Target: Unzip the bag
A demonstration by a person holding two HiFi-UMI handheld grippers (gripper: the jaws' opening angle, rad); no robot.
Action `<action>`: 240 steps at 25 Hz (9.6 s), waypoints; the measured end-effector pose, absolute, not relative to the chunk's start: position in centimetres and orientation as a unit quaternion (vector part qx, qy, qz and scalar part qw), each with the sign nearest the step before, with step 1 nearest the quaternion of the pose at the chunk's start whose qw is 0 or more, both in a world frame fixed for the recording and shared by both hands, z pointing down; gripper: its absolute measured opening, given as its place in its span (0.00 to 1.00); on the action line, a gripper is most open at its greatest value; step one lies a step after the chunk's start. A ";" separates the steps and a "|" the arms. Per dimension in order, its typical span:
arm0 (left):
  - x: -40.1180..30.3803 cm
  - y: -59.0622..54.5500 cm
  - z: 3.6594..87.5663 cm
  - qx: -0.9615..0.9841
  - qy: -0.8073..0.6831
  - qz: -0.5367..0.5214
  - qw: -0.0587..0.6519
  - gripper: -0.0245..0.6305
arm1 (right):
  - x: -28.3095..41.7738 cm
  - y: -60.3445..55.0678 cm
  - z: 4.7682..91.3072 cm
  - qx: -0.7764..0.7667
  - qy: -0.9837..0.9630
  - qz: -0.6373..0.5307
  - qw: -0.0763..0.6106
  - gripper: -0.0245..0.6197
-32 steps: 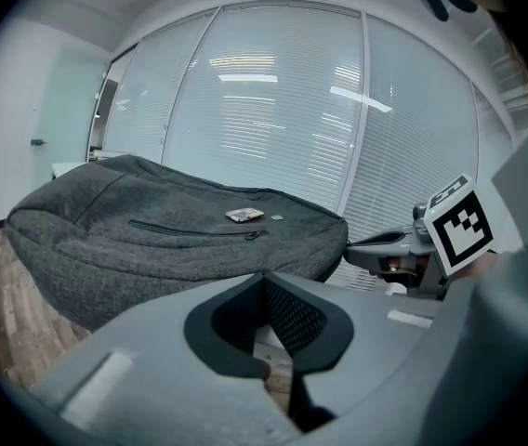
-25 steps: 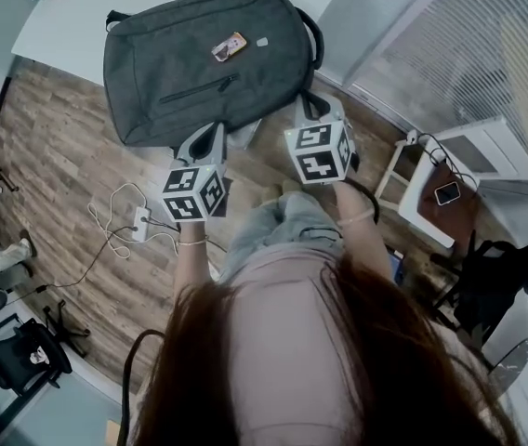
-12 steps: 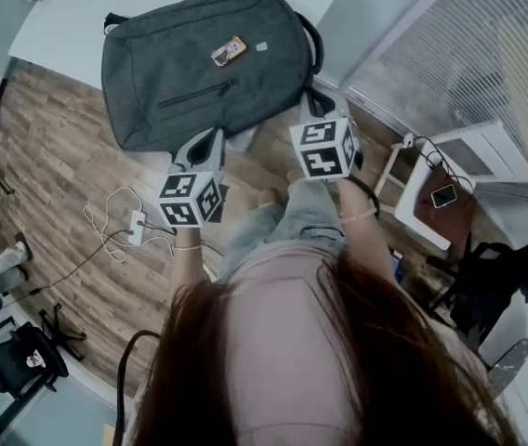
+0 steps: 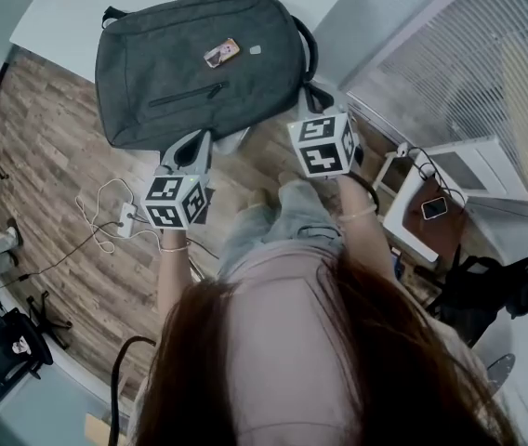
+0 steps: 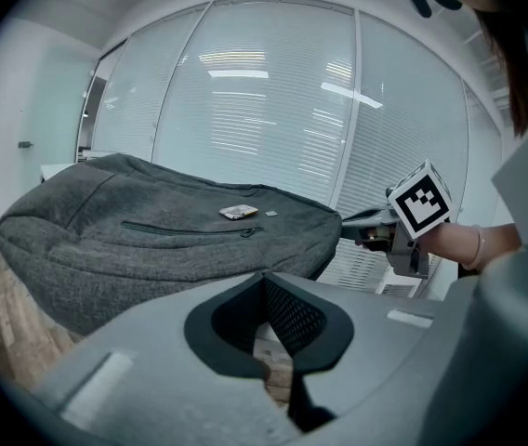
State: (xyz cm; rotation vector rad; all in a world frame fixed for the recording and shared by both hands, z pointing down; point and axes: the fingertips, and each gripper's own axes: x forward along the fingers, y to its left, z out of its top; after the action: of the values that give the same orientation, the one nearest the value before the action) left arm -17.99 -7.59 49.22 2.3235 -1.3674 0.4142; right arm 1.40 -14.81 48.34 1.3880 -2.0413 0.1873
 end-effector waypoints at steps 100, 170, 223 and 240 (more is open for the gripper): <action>-3.0 -11.8 47.3 0.844 -0.438 0.250 0.181 0.19 | 1.7 -16.3 47.5 0.345 -0.852 0.045 0.392 0.05; -3.4 -12.3 48.2 0.866 -0.378 0.217 0.245 0.18 | 2.4 -24.5 48.1 0.146 -0.889 0.080 0.427 0.05; -3.4 -12.3 48.1 0.877 -0.346 0.201 0.266 0.17 | 0.6 -31.7 46.9 0.116 -0.898 -0.017 0.423 0.06; -3.4 -12.2 48.0 0.878 -0.339 0.202 0.270 0.17 | -0.8 -33.9 47.4 0.103 -0.890 -0.062 0.440 0.05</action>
State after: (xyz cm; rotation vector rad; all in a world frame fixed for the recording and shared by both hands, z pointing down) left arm -3.40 -12.21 47.99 2.3668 -0.9135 0.5440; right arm -0.83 -33.89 47.42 0.2570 -2.2099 -0.1546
